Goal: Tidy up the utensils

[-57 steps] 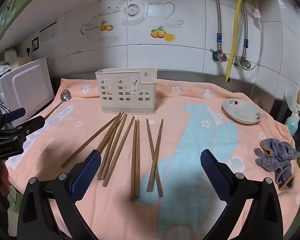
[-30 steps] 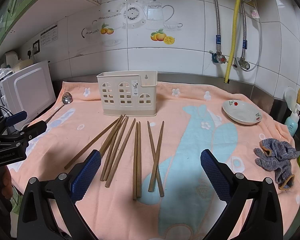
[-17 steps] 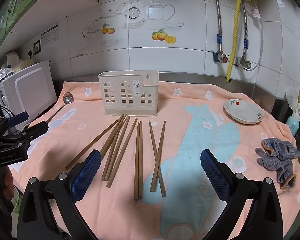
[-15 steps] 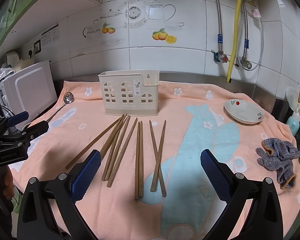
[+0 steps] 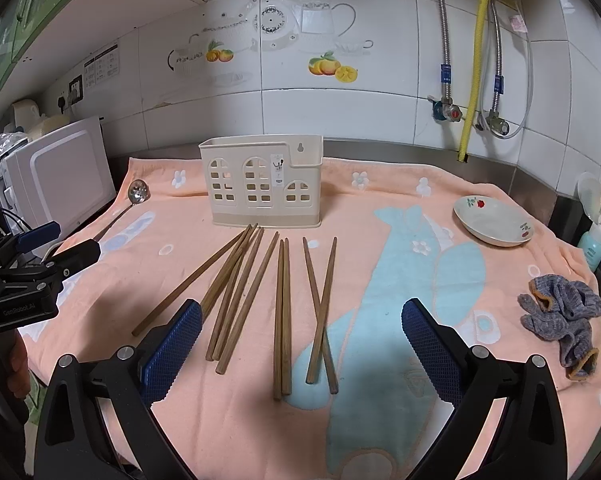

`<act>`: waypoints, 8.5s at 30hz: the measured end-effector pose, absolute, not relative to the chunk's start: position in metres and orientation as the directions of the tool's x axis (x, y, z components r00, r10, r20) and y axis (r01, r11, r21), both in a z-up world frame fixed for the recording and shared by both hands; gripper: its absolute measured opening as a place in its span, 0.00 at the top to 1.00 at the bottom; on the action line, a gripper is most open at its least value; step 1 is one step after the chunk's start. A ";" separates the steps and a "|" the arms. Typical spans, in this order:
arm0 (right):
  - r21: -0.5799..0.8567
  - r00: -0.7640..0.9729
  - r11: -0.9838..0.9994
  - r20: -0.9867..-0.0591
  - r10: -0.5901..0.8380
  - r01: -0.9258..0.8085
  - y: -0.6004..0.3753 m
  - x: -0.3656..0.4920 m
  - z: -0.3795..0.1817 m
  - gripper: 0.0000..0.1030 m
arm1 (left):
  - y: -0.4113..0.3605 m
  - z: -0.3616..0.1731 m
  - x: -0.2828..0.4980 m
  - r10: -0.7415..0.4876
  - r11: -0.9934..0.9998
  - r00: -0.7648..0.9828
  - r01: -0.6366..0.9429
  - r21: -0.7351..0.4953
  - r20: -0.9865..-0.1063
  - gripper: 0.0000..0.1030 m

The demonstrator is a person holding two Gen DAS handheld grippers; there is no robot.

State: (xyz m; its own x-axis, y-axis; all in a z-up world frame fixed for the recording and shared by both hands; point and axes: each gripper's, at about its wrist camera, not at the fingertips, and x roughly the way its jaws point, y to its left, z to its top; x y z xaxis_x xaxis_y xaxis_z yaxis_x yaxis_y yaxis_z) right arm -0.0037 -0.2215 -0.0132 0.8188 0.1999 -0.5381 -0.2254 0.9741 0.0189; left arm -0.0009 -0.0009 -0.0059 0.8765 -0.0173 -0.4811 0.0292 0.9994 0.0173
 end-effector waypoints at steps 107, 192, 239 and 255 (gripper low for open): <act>0.099 0.621 0.974 -0.757 0.206 -0.202 -0.217 0.055 -0.095 0.68 | 0.006 -0.089 0.074 -0.147 0.989 0.668 0.079 -0.127 -0.729 0.17; 0.015 0.821 0.924 -0.452 0.348 -0.383 -0.221 0.169 0.149 0.94 | -0.011 0.103 0.134 -0.283 0.947 0.820 0.320 -0.010 -0.497 0.95; 0.010 0.831 0.932 -0.449 0.329 -0.363 -0.200 0.209 0.129 0.77 | 0.018 0.119 0.178 -0.140 0.985 0.879 0.169 0.023 -0.456 0.75; 0.017 0.720 0.924 -0.621 0.309 -0.382 -0.210 0.106 0.015 0.74 | -0.005 0.020 0.097 -0.268 0.959 0.766 0.269 -0.087 -0.585 0.73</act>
